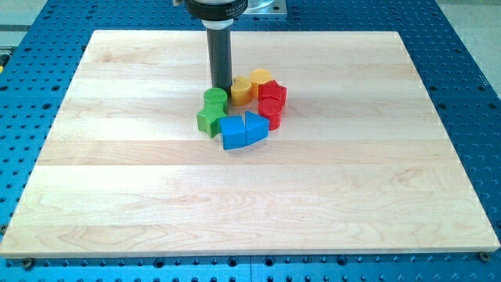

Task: Slightly push the green blocks up

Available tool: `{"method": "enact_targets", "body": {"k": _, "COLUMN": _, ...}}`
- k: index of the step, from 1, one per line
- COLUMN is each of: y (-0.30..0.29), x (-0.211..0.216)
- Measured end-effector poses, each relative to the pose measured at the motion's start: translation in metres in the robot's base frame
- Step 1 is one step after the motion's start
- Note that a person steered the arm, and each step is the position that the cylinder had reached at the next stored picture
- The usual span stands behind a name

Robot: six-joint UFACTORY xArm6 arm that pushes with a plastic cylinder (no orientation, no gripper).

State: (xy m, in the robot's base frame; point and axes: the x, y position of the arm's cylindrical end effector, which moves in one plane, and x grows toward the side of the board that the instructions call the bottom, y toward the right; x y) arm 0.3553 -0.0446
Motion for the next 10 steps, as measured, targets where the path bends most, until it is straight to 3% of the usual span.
{"method": "enact_targets", "body": {"k": 2, "y": -0.066, "x": 0.002}}
{"method": "enact_targets", "body": {"k": 3, "y": -0.093, "x": -0.018}}
{"method": "enact_targets", "body": {"k": 4, "y": -0.156, "x": -0.006}}
{"method": "enact_targets", "body": {"k": 5, "y": -0.157, "x": 0.084}}
{"method": "enact_targets", "body": {"k": 6, "y": -0.101, "x": 0.155}}
{"method": "enact_targets", "body": {"k": 7, "y": -0.049, "x": 0.149}}
{"method": "enact_targets", "body": {"k": 10, "y": -0.015, "x": 0.101}}
